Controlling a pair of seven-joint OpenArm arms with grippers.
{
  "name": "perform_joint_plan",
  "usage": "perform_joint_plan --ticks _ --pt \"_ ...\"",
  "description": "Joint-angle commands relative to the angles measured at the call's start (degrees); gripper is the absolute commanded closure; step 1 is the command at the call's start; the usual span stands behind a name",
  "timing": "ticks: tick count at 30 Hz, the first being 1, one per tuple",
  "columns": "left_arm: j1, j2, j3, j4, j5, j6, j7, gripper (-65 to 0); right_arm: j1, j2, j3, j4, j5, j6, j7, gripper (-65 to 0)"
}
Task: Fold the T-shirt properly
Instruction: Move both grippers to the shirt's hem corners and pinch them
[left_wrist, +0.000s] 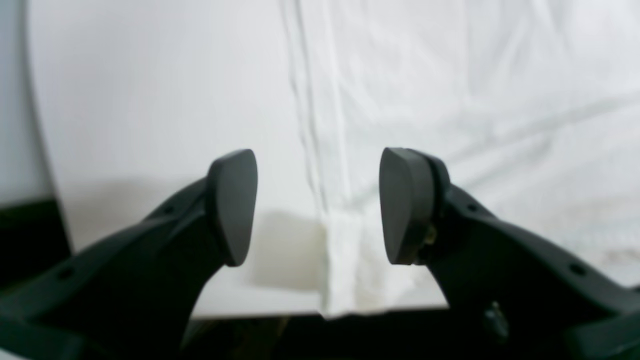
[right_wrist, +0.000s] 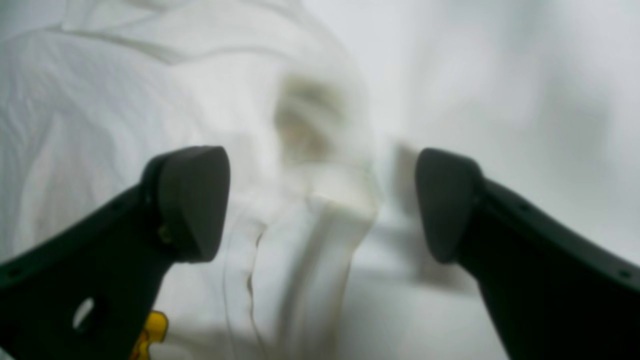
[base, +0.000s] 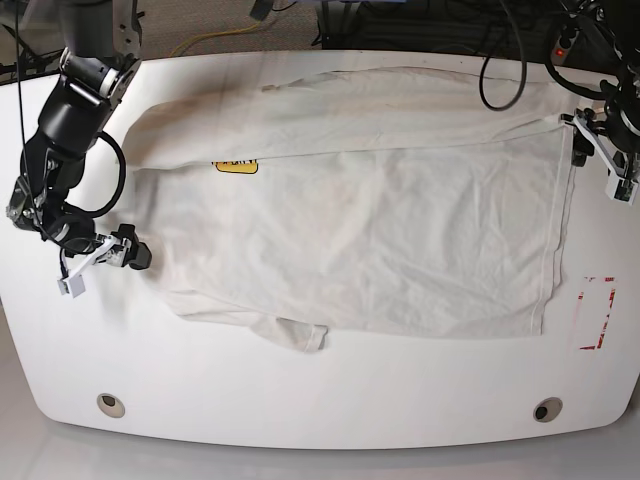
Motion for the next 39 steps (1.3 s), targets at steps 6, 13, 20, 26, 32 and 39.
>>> perform_joint_plan --ticks 6,13,20,26,32,39 --pt "-5.5 -0.7 -0.5 0.7 9.8 0.1 -0.6 -35.0 2.9 1.9 -6.2 -9.4 1.1 0.5 13.0 -55.5" --pt "-11.0 -0.5 -0.1 0.6 19.4 0.1 -0.6 -35.1 2.8 1.4 -11.3 -13.7 0.3 0.5 18.4 -55.3" --pt "-19.6 -0.4 -0.1 -5.2 30.2 0.1 -0.6 -35.1 3.3 -0.3 -12.2 -13.7 0.0 0.5 18.7 -33.9" --pt "-30.5 -0.4 1.8 -20.5 38.6 0.1 -0.8 -40.1 4.6 -0.1 -12.4 -13.7 -0.1 0.5 18.6 0.0" --pt "-37.6 -0.3 2.1 -31.0 39.1 0.1 -2.0 -49.0 5.1 -0.1 -12.5 -13.7 -0.1 0.5 18.5 0.0" --pt "-42.7 0.1 2.0 -46.6 38.9 0.1 -12.4 -49.3 5.2 -0.2 -12.5 -13.7 -0.1 0.5 18.5 0.0"
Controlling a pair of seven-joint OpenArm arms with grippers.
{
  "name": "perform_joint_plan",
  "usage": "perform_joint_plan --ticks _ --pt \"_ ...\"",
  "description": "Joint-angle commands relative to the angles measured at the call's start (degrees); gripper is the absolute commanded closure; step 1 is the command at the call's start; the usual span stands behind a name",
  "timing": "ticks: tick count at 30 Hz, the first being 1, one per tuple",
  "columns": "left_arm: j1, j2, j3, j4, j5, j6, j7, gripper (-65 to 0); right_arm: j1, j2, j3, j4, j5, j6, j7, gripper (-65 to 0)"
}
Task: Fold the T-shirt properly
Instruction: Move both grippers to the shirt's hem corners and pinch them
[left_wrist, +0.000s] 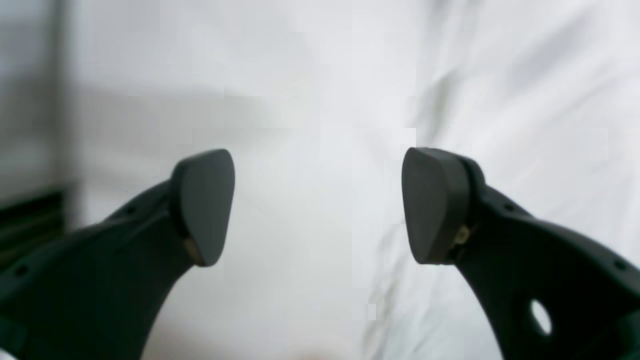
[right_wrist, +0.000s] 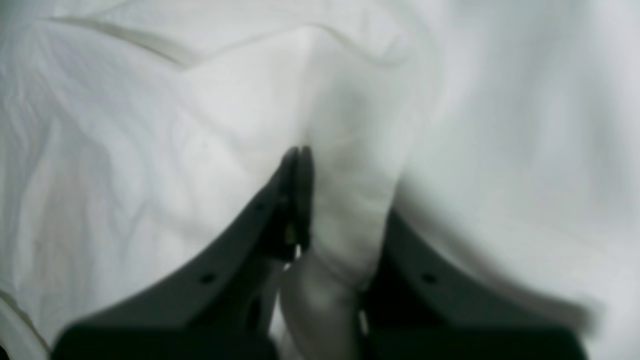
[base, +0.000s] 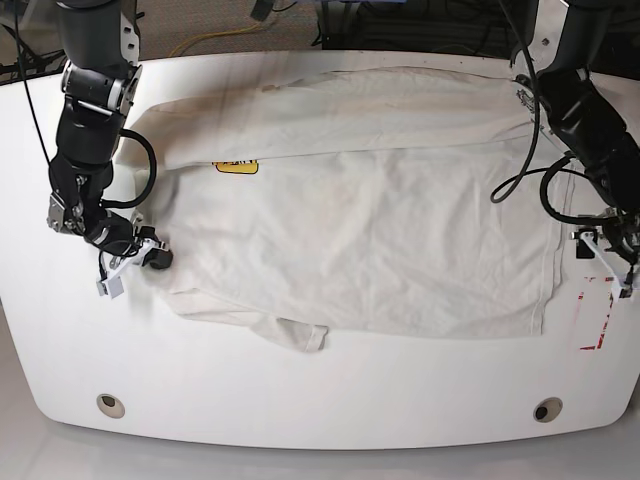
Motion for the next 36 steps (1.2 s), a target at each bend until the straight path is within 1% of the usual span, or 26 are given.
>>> perform_joint_plan --ticks 1,3,6,8,10,13,19,22,27,33,36 --pt "-2.6 -0.9 0.1 -5.0 -0.6 0.0 -3.8 -49.3 1.7 1.2 0.1 0.9 1.2 0.6 1.1 0.0" --pt "-3.3 -1.1 0.1 -9.6 -3.3 0.0 -6.5 -49.4 1.7 1.2 0.1 0.9 1.3 0.6 1.1 0.0" --pt "-3.6 -1.7 0.2 -15.3 -8.4 0.0 -8.5 -51.8 1.7 1.2 0.1 0.9 1.3 0.6 1.1 0.0" --pt "-3.7 -2.6 0.2 -17.6 -10.7 0.0 -9.7 -51.9 1.7 1.2 0.1 0.9 1.3 0.6 1.1 0.0" --pt "-4.1 -2.6 0.3 -18.4 -11.9 0.0 -11.7 -52.1 1.7 1.2 0.1 0.9 1.3 0.6 1.0 0.0" --pt "-4.4 -2.6 0.6 -19.2 -12.3 0.0 -13.7 -52.2 1.5 1.1 0.1 0.9 1.3 0.6 1.0 0.0" --pt "-6.6 -2.9 5.8 -25.4 -12.5 0.0 -17.5 -52.2 1.4 1.2 0.1 0.9 1.3 0.6 1.0 0.0" --pt "-7.8 -2.9 6.0 -29.6 -12.4 0.0 -18.9 -52.2 1.4 1.2 0.1 0.9 1.3 0.6 1.0 0.0" --pt "-8.8 -3.3 6.1 -33.8 -12.0 0.0 -23.3 -52.2 1.4 1.2 0.1 0.9 1.4 0.6 1.0 0.0" --pt "-9.0 -4.7 6.2 -34.0 -12.4 0.0 -23.1 -52.2 1.4 1.1 0.1 0.9 1.4 0.6 0.9 0.0" --pt "-8.6 -4.9 6.2 -30.7 -12.4 0.0 -22.7 -52.2 1.4 1.1 0.1 0.9 1.4 0.6 0.9 0.0"
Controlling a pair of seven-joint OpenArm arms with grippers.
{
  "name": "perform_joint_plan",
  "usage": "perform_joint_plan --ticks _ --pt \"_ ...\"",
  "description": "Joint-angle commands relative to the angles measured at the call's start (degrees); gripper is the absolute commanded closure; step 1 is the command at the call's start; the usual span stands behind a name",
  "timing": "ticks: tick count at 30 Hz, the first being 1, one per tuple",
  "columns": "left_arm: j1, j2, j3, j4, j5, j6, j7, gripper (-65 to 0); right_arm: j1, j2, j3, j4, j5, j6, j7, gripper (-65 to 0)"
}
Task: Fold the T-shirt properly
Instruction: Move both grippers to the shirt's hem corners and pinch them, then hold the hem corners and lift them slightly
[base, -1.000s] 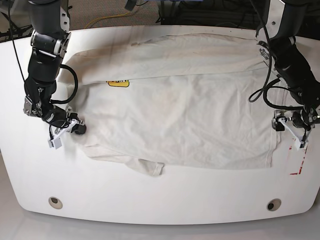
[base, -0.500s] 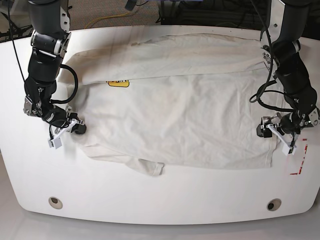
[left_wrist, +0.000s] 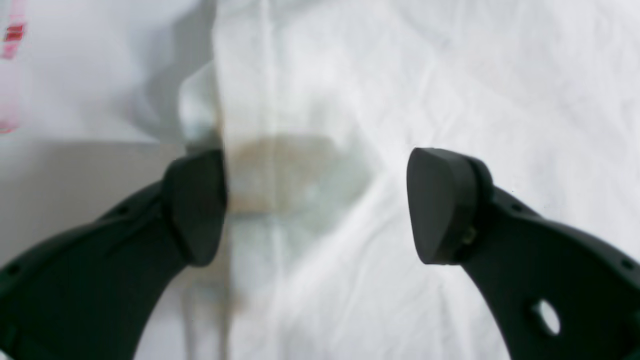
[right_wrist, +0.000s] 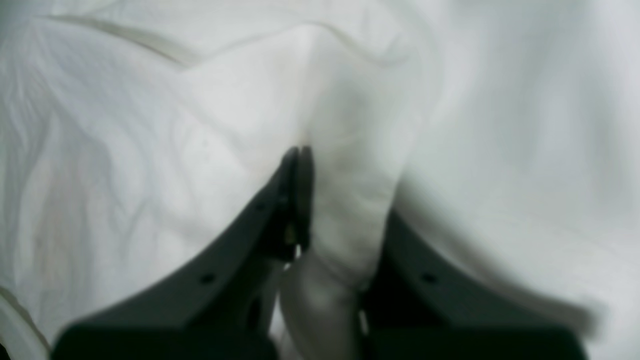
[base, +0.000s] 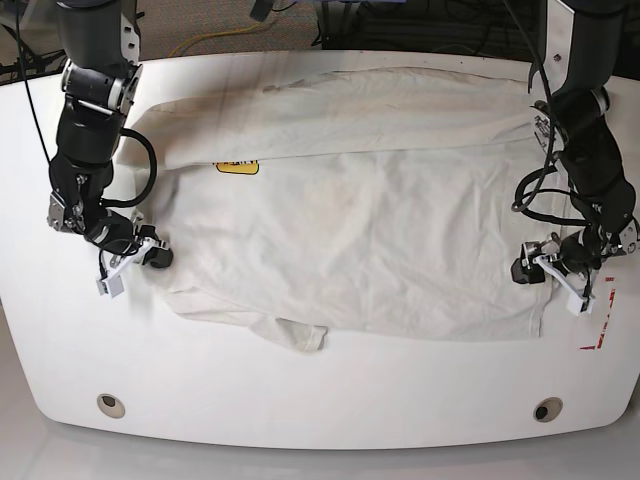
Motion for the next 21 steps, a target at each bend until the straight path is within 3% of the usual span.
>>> perform_joint_plan --ticks 1,11,21 --pt "-1.0 -1.5 0.1 5.3 -0.2 -0.1 0.5 -52.2 1.6 1.1 0.1 0.9 1.3 0.6 0.9 0.0" --pt "1.1 -3.7 0.1 7.8 0.0 -0.1 0.1 -52.2 1.5 1.0 0.2 0.9 1.6 0.6 0.9 0.0" --pt "-0.2 -3.7 5.3 -5.3 -0.2 -0.1 -10.5 -52.2 1.5 0.9 0.2 0.9 1.4 0.6 0.9 0.0"
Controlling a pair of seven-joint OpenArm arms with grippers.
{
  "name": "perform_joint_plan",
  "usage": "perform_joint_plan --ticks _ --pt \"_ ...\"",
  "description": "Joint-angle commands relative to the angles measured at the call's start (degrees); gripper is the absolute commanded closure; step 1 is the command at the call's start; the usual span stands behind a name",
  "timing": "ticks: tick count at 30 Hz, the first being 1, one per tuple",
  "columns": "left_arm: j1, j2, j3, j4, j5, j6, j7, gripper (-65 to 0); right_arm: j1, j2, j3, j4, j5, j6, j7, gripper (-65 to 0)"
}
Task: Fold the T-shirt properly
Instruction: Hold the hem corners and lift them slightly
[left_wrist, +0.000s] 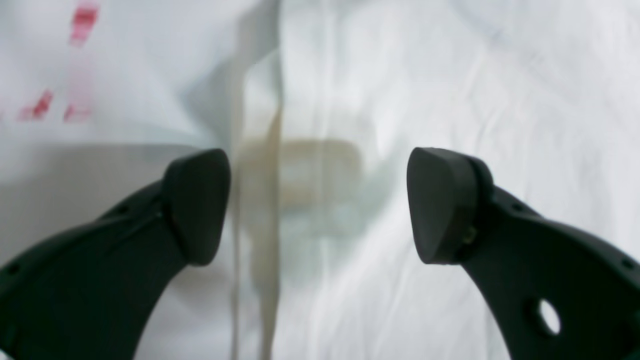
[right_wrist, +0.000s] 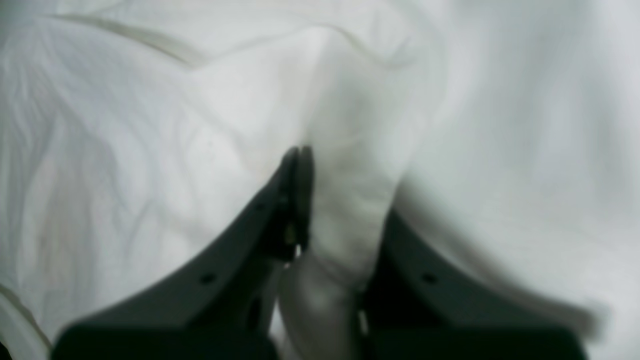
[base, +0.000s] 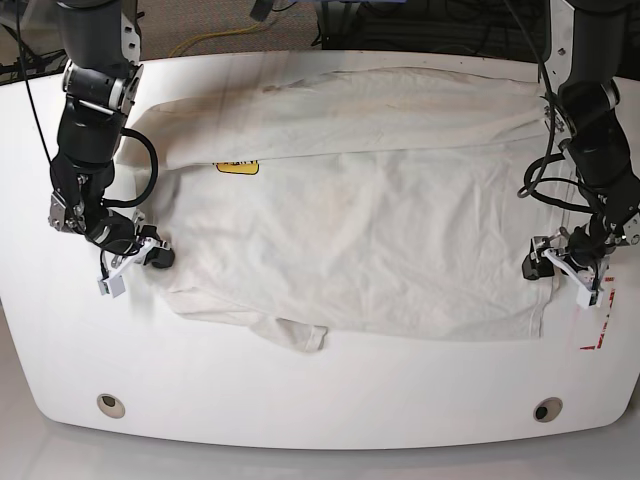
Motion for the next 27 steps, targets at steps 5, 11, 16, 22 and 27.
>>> perform_joint_plan --ticks 5,11,16,22,27 --pt "-1.8 -0.3 1.5 -3.7 -0.2 -0.1 -3.7 -52.2 1.6 1.1 0.1 0.9 1.2 0.6 0.9 0.0" --pt "-3.8 -0.2 3.5 -5.8 -0.3 -0.1 -4.4 -52.2 1.5 1.1 0.1 0.8 1.4 0.6 0.9 0.0" --pt "-4.9 1.5 3.5 -6.1 -0.3 -0.1 -4.5 -51.9 1.5 1.1 0.1 0.7 1.4 0.6 0.9 0.0" --pt "-5.3 1.8 3.6 -6.4 -0.2 2.6 -9.0 -40.0 1.5 1.1 0.1 0.7 1.5 0.6 0.9 0.0" --pt "-5.4 2.9 3.7 -8.0 -0.2 2.9 -9.6 -21.0 1.5 1.0 0.1 0.8 1.4 0.6 0.9 0.0"
